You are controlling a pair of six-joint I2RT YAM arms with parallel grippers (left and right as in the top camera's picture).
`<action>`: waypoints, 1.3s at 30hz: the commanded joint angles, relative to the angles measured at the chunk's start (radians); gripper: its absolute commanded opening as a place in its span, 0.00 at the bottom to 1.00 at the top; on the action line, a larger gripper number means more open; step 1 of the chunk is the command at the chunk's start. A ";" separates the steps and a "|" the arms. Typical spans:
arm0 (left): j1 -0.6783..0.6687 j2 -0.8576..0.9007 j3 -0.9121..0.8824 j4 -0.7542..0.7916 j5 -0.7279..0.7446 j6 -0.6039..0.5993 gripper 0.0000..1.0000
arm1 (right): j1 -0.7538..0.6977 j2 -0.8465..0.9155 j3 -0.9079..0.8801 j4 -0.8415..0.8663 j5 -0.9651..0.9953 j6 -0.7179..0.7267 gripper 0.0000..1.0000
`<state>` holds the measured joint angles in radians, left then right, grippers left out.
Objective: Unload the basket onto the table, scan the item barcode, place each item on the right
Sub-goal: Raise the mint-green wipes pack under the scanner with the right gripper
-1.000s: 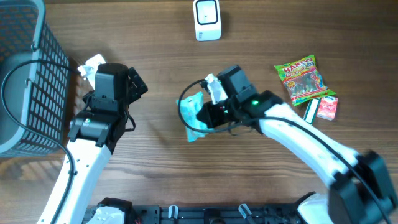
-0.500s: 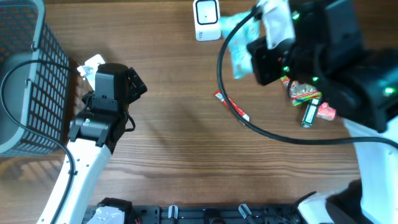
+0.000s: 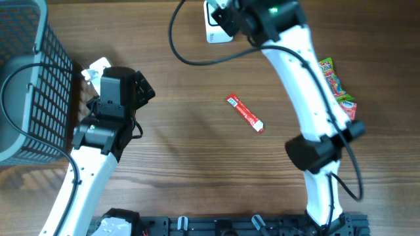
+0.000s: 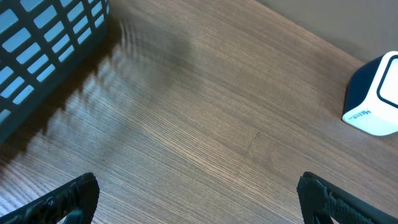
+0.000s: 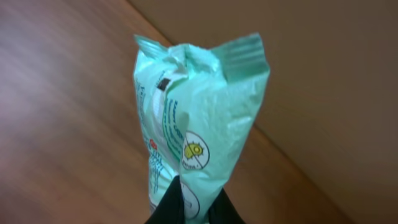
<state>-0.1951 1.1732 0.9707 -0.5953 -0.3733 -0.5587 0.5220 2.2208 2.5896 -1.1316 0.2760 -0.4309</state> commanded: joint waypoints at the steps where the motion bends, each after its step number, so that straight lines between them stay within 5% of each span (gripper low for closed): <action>1: -0.003 0.003 0.003 0.003 -0.021 0.005 1.00 | 0.002 0.083 0.020 0.139 0.154 -0.116 0.04; 7: -0.003 0.003 0.003 0.003 -0.021 0.005 1.00 | 0.002 0.207 0.020 0.387 0.221 -0.140 0.04; 18: -0.003 0.003 0.003 0.003 -0.021 0.005 1.00 | 0.004 0.444 0.000 0.776 0.545 0.085 0.04; 39: -0.003 0.003 0.003 0.003 -0.021 0.005 1.00 | 0.060 0.491 0.000 0.739 0.617 0.258 0.04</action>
<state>-0.1951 1.1736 0.9707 -0.5961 -0.3737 -0.5587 0.5697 2.6991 2.5870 -0.3801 0.8215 -0.2001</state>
